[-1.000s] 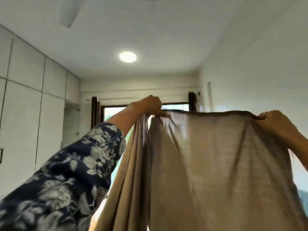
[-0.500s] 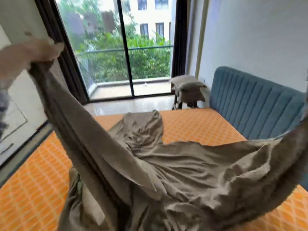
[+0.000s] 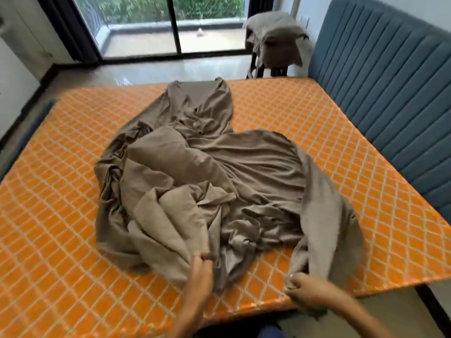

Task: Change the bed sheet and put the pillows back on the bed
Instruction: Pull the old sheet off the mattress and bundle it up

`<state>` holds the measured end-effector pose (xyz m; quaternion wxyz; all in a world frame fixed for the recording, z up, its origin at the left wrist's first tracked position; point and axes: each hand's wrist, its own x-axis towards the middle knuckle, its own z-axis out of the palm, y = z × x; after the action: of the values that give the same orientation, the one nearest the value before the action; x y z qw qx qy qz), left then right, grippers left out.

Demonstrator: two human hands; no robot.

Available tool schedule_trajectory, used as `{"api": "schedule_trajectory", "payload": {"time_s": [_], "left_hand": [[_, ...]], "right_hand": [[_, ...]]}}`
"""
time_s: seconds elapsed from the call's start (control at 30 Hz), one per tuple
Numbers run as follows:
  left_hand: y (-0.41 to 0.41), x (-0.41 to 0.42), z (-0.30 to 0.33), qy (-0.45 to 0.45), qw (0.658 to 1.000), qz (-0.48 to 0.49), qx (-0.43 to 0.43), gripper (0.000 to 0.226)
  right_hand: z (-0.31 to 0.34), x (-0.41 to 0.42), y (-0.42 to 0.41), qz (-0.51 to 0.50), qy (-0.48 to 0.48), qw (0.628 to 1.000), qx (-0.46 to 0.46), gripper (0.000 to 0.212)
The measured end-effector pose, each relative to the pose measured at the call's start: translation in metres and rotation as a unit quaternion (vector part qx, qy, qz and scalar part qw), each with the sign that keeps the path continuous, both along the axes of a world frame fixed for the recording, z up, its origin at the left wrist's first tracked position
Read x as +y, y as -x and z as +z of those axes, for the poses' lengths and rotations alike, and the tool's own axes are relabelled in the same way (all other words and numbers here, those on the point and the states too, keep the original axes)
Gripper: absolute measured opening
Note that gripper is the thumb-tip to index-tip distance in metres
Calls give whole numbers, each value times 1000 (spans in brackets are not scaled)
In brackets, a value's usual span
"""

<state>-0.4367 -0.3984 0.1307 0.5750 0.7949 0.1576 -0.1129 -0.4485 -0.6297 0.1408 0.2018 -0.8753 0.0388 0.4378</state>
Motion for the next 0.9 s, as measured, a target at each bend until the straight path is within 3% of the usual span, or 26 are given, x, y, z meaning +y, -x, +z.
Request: {"api": "schedule_trajectory", "payload": {"time_s": [0.03, 0.1, 0.23, 0.37, 0.5, 0.63, 0.77, 0.9], "left_hand": [[8, -3, -7, -12, 1000, -11, 2, 18], [27, -8, -4, 27, 998, -4, 50, 18], [28, -20, 18, 81, 996, 25, 20, 26], [10, -25, 52, 140, 986, 93, -13, 19], [7, -42, 70, 158, 979, 123, -26, 15], [13, -64, 84, 199, 968, 150, -28, 13], [18, -79, 98, 224, 960, 161, -46, 11], [16, -86, 111, 245, 952, 171, -63, 8]], "right_hand": [[-2, 14, 11, 2, -38, 999, 24, 17], [-5, 44, 18, -84, -161, 983, 17, 18], [6, 75, 13, -251, -296, 921, -36, 13], [38, 73, 0, -298, -329, 887, -126, 20], [75, 59, -9, -291, -330, 876, -198, 11], [86, 47, -10, -283, -343, 871, -208, 3], [91, 38, -3, -283, -420, 841, -188, 22], [97, 28, -4, -285, -438, 822, -225, 14]]}}
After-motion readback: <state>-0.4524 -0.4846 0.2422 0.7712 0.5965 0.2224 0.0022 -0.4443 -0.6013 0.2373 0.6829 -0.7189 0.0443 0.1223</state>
